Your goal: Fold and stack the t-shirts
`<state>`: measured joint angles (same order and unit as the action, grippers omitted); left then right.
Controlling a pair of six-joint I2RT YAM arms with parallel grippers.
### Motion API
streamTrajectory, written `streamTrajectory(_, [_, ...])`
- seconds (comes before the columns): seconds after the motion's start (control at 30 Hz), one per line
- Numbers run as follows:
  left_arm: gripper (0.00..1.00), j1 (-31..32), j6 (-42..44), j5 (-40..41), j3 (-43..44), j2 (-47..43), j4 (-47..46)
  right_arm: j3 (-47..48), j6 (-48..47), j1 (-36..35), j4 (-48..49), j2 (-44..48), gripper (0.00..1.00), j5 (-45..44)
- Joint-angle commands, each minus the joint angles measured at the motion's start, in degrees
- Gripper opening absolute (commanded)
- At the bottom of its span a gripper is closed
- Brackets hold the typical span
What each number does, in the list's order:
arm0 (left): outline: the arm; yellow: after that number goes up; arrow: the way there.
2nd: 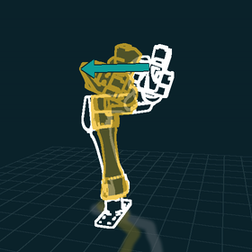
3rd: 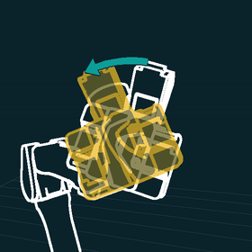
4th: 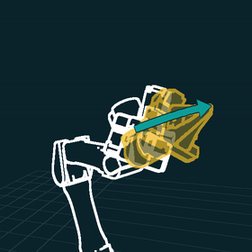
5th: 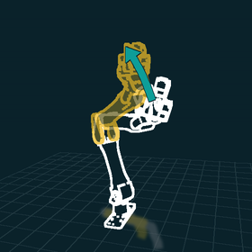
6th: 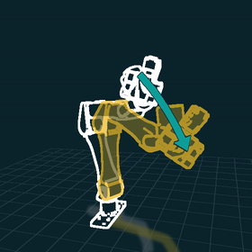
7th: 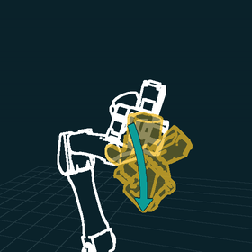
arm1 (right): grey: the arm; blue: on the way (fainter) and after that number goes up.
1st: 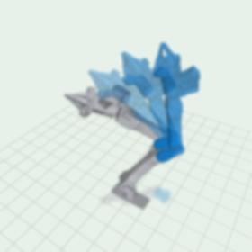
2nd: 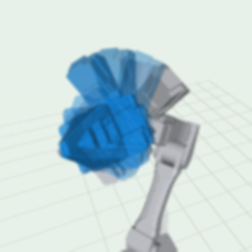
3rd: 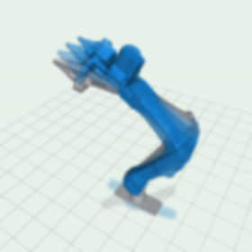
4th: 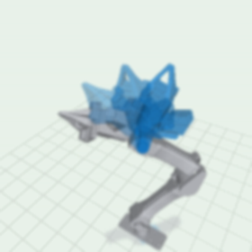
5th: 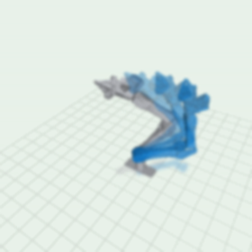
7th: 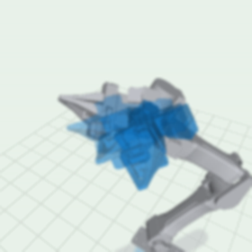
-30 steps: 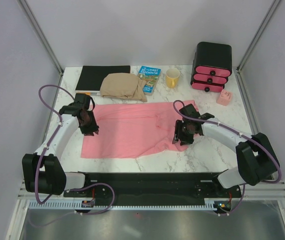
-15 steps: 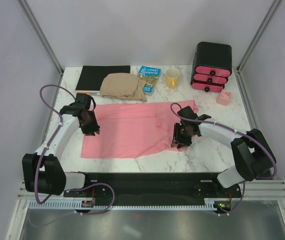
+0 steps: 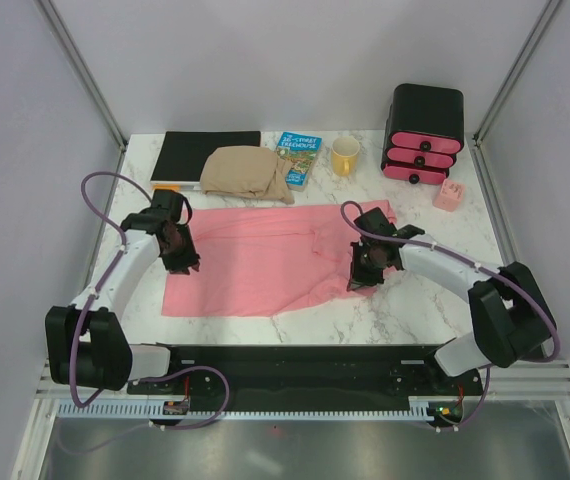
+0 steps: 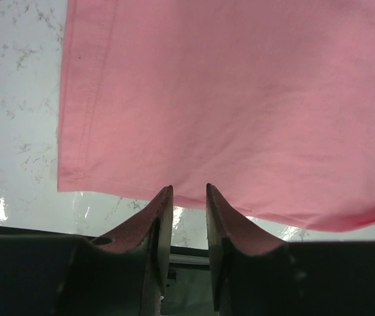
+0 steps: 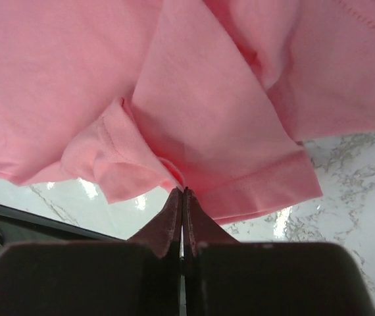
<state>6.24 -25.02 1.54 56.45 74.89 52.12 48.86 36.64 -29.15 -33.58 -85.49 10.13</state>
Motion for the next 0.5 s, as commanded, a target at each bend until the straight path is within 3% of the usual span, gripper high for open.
streamTrajectory(0.0, [0.35,0.2,0.3,3.3,-1.1,0.0,-1.1,6.6,-2.0,-0.3,-3.7,3.3,0.00,-2.6])
streamTrajectory(0.27, [0.42,-0.3,-5.5,10.8,3.3,6.8,7.6,16.7,-3.0,-0.4,-7.6,3.8,0.00,-3.3])
streamTrajectory(0.47, [0.42,-1.6,-11.9,4.4,2.2,10.2,10.1,20.1,-2.4,-0.3,-7.0,3.5,0.00,-2.7])
